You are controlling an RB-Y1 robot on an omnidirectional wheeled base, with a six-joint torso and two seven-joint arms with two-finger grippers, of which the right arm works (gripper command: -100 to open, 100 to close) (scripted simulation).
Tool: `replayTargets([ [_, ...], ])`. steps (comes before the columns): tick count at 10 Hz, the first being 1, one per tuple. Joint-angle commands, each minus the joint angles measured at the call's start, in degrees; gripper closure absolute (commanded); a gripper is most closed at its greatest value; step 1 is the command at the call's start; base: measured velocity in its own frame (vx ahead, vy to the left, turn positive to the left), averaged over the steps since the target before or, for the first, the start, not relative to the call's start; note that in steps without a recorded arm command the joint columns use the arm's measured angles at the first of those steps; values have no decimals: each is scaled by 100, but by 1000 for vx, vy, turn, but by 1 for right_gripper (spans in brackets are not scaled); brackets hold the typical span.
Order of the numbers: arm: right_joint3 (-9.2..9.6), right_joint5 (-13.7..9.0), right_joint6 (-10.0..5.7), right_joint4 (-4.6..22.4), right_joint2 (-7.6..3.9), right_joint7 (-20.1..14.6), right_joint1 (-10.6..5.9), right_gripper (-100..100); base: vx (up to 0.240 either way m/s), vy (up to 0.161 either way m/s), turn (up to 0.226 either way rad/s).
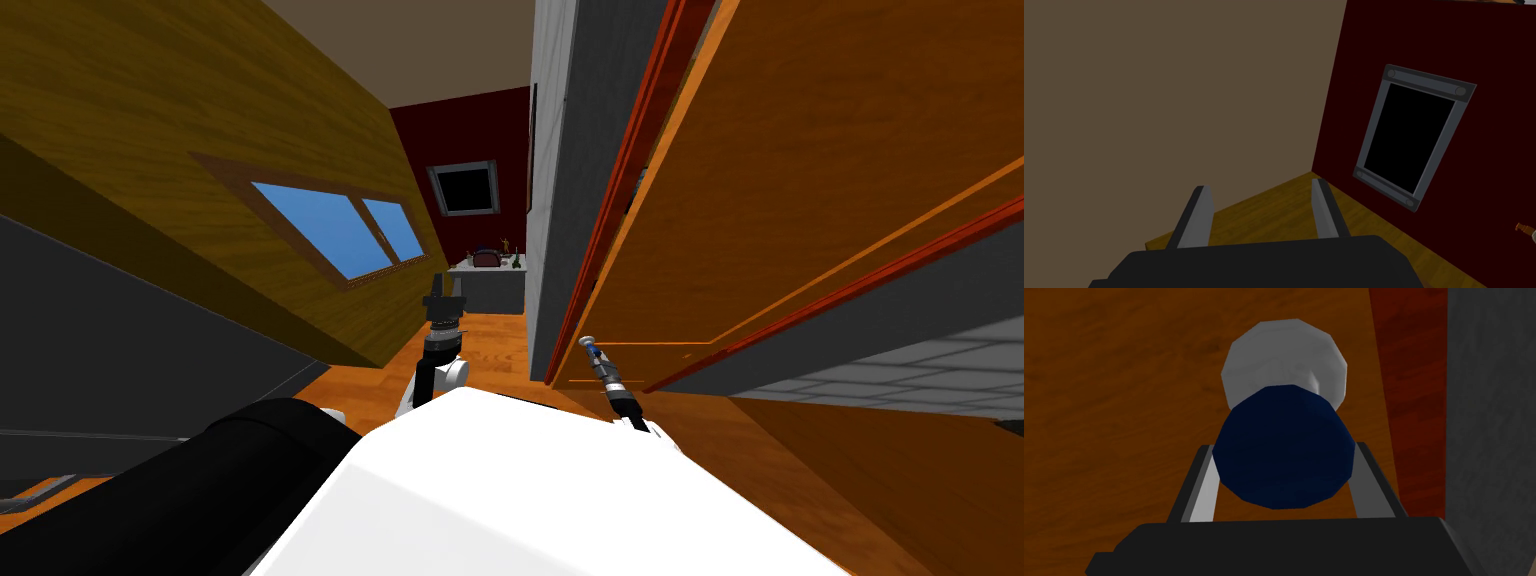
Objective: Pull the door open
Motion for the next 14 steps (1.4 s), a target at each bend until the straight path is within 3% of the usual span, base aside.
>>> replayTargets([
  [1, 63, -44, 10, -2, 57, -285, 22, 100, -39, -12, 59],
  [11, 165, -475, 83, -48, 47, -1627, 33, 100, -40, -22, 60],
  [14, 185, -557, 97, -57, 45, -1888, 35, 100, -29, -21, 44],
])
